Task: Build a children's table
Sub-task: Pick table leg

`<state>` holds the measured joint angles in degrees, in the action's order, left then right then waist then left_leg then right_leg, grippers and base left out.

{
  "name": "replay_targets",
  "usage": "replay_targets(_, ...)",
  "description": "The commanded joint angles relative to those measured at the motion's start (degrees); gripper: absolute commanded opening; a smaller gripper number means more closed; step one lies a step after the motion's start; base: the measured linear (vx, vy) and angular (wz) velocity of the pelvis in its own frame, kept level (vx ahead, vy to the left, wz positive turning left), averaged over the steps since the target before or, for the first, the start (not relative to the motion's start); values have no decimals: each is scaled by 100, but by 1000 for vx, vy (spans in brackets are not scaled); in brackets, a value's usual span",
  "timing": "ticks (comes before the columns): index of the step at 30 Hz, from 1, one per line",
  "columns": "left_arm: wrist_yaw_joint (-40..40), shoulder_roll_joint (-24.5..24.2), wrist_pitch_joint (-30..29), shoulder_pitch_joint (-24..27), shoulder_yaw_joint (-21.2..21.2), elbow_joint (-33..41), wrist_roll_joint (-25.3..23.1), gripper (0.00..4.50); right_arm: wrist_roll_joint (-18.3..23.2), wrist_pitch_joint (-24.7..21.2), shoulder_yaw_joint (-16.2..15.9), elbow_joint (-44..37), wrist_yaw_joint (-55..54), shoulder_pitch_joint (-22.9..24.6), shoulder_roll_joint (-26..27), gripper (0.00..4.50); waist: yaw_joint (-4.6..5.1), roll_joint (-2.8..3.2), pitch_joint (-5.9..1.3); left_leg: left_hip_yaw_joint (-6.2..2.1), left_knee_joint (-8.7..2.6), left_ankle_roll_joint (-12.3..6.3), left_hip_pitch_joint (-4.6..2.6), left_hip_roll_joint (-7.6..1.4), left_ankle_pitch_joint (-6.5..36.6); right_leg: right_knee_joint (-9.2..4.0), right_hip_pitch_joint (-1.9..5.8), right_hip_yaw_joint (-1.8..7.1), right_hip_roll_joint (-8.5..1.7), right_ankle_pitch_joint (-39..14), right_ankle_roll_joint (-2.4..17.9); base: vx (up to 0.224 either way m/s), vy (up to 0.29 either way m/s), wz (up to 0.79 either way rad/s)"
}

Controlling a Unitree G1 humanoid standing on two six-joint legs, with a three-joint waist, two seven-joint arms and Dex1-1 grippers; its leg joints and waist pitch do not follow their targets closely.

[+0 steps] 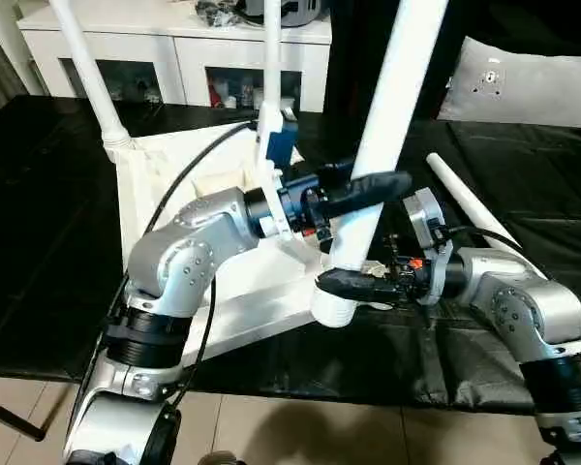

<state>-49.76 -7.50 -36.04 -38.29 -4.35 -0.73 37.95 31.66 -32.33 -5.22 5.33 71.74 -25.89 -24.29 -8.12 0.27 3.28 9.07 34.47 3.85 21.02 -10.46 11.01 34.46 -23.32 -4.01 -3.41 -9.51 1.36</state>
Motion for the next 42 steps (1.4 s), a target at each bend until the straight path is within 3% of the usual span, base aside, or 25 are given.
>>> replay_targets(1, -35, 20, 48, -14, -41, 138, -22, 180, 28, 55, -26, 51, 62, -119, 3, 307, -1, -52, -423, -29, -354, -279, -18, -226, 597, -399, 355, 250, -445, -1534, 932, 0, 0, 0)
replay_targets(16, 53, 42, 231, -63, -84, -35, -189, 180, -76, 94, -151, 190, 98, -117, 38, 199, -2, -36, -422, -28, -352, -263, -13, -216, 630, -414, 357, 246, -440, -1590, 899, 0, 0, 0)
replay_targets(24, 56, 20, 150, -71, -202, -53, -240, 180, -81, -9, -112, 306, -163, -208, 110, 190, -3, -28, -429, -34, -351, -268, -14, -221, 614, -404, 361, 243, -441, -1529, 926, 0, 0, 0)
replay_targets(27, 126, 97, -55, -101, -204, -23, -139, 250, -165, 88, -131, 350, -287, -214, 194, 190, 0, -44, -425, -29, -352, -258, -15, -223, 616, -400, 357, 243, -447, -1545, 942, 0, 0, 0)
replay_targets(31, 25, 260, -320, -60, -296, 378, 215, 271, -402, 284, -162, 547, -730, -281, 470, 189, 8, -52, -426, -30, -354, -222, -10, -218, 598, -404, 350, 241, -454, -1647, 915, 0, 0, 0)
replay_targets(38, 286, 621, -198, 16, -430, 477, 125, 334, -676, 557, -177, 915, -1190, -354, 755, 189, 15, -49, -424, -23, -357, -213, -15, -225, 631, -401, 345, 252, -449, -1540, 910, 0, 0, 0)
replay_targets(42, 784, 1049, -323, 13, -30, 407, 451, 339, -591, 595, 0, 907, -1353, -322, 850, 189, 8, -54, -423, -23, -353, -242, -1, -217, 601, -404, 366, 250, -447, -1481, 931, 0, 0, 0)
